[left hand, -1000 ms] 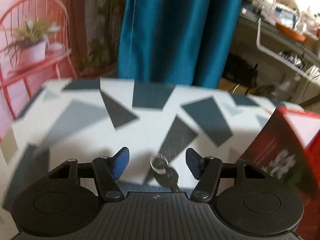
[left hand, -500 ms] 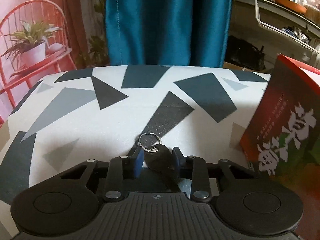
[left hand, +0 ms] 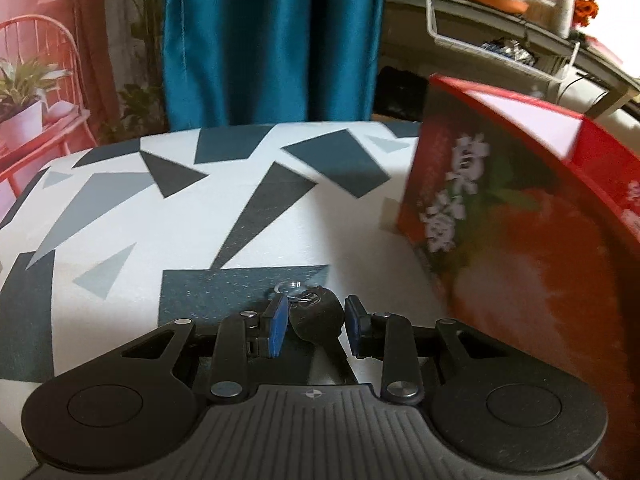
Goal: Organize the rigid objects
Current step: 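Carry the key with the left gripper over the box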
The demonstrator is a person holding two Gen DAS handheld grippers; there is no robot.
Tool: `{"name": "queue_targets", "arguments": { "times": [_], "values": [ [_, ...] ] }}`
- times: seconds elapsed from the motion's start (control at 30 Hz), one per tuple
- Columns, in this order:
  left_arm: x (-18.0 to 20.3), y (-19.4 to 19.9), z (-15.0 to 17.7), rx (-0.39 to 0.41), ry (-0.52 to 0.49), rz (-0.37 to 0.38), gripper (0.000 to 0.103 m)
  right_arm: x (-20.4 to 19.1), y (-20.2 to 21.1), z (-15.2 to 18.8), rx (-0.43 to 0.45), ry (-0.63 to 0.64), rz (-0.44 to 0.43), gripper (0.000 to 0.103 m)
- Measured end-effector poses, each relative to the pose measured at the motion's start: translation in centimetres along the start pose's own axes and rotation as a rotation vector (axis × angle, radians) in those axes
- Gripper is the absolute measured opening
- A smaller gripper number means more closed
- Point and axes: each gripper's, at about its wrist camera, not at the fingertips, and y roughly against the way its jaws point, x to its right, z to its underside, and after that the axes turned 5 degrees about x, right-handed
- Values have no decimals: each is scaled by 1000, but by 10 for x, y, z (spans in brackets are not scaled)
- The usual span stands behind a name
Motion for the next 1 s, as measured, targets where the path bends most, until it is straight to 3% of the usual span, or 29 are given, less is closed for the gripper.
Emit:
{"name": "queue_targets", "arguments": {
  "times": [0.6, 0.8, 1.0],
  "values": [
    [25, 46, -63, 148, -19, 80, 33, 0, 0, 0, 1, 0, 0, 15],
    [49, 55, -88, 207, -69, 134, 33, 0, 0, 0, 1, 0, 0, 15],
    [81, 50, -98, 215, -127, 205, 33, 0, 0, 0, 1, 0, 0, 15]
  ]
}}
